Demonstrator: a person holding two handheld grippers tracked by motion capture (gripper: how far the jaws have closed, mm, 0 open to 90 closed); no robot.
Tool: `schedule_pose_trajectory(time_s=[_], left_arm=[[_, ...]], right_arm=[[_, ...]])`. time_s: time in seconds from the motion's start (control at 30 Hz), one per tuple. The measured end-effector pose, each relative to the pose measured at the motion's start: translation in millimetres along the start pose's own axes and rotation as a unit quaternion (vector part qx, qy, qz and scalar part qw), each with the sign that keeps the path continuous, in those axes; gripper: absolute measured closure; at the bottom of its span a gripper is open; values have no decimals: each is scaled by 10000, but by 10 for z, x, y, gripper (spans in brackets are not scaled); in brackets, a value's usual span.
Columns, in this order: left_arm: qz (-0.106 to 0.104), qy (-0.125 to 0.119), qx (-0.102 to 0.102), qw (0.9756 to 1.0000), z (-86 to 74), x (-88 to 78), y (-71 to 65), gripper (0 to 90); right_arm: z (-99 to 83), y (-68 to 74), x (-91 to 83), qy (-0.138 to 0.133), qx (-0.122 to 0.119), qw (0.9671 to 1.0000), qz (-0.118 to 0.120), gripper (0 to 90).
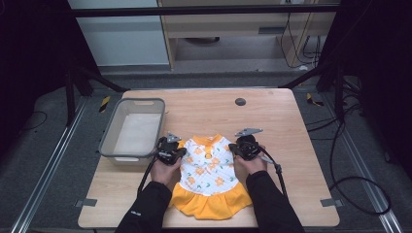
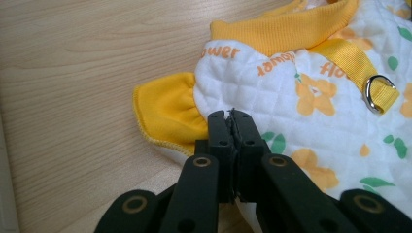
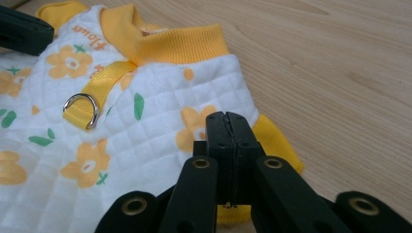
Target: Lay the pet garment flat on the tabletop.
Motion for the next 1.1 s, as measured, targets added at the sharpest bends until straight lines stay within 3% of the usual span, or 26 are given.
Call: schedule_pose_trajectory(time_s=[0.1,0.17,0.27,0.33,0.4,0.5,0.63,0.73,0.9,1.1], left_arm=[[-7,-8,1,10000,-1,2,4,879],[18,-22,58,10000,-2,5,1,874],[14,-51,97,9999,-6,18,-7,839],[-26,-97,64,9999,-5,31,-12,766],[32,-79,82,9999,1,37,-22,747],[112,-10,96,9999,5,36,-19,807],[30,-17,-98,9999,8,35,16,863],[122,13,85,9999,10,30,-4,875],[81,-155,153,9997,81,-44,-37,880],[138,-496,363,9980,402,-189,-46,880]], right_arm=[[5,-9,29,-30,35,9999,-123,656],[-3,-9,50,-2,22,9999,-158,611],[-17,-9,71,89,44,9998,-163,632],[-21,-6,73,120,43,9998,-159,657],[-24,2,73,153,-66,9997,-192,693],[-28,29,70,159,-101,9997,-172,777],[-33,49,64,140,-88,9998,-149,820],[-28,41,52,114,-55,9998,-120,835],[63,55,-63,-139,-198,9997,-43,851],[312,68,-210,-608,-331,9976,-52,852]])
Point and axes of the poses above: each handheld gripper's, and its own axes: x roughly forward along the jaws, z roughly out of its top, y roughly to its left, the point moved 5 cm from there along x, roughly forward along the jaws, and after that the axes turned 7 degrees about -y, right-handed, at the moved point
